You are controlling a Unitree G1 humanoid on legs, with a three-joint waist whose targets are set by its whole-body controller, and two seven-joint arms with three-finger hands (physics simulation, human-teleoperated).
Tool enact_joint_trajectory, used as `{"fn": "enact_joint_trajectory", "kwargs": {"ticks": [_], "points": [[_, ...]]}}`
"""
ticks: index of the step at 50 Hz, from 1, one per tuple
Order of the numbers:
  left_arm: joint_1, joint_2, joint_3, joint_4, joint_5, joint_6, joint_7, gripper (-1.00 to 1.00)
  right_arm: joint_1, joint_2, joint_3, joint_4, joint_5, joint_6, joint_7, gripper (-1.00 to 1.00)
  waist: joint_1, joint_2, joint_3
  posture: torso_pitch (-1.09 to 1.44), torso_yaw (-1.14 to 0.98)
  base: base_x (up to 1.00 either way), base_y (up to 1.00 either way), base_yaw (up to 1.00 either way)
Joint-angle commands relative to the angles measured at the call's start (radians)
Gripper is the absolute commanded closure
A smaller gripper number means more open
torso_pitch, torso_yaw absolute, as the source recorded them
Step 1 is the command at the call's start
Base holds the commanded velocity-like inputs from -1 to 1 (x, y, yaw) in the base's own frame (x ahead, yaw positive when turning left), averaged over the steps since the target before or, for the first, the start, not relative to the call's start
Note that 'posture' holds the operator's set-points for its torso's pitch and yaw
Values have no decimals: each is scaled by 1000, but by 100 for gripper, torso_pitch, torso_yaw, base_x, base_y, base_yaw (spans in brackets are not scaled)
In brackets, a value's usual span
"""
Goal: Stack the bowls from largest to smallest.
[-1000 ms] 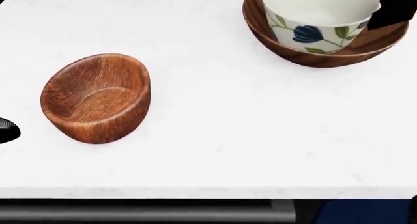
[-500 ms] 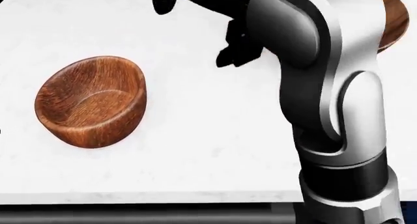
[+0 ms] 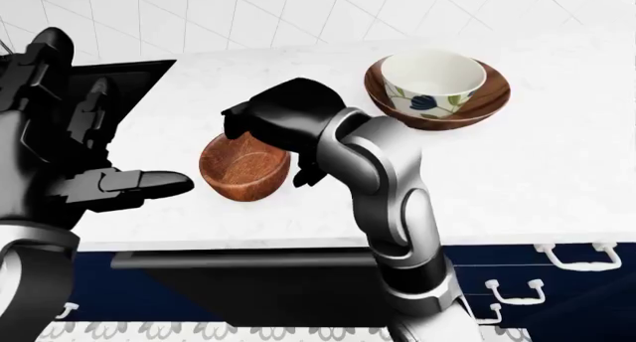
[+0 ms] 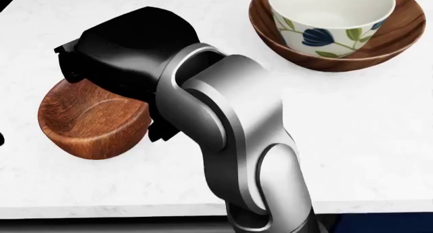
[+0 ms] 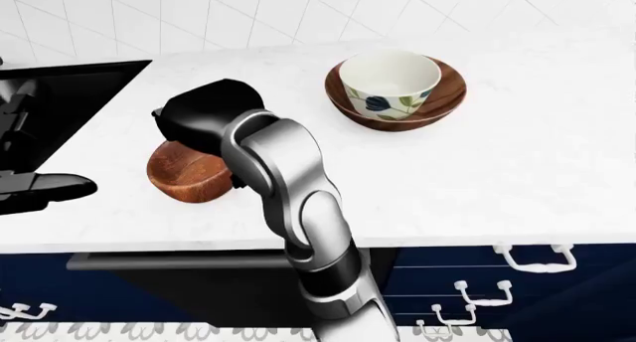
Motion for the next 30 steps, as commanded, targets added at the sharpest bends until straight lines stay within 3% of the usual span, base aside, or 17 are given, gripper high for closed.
{"fn": "enact_joint_trajectory", "kwargs": {"ticks": [1,14,30], "points": [[-17,16,20,-16,6,-27,0,-100,-22,17,1,-28,-5,-3,-20,-31,-1,8,-22,0,0,0,0,0],[-12,9,22,-18,13,-27,-7,-100,33,77,32,3,-33,-34,-51,-17,-3,14,-24,0,0,0,0,0],[4,-15,16,-15,60,-35,-45,-100,43,67,27,203,-31,-81,-218,-17,1,14,-30,0,0,0,0,0]]}}
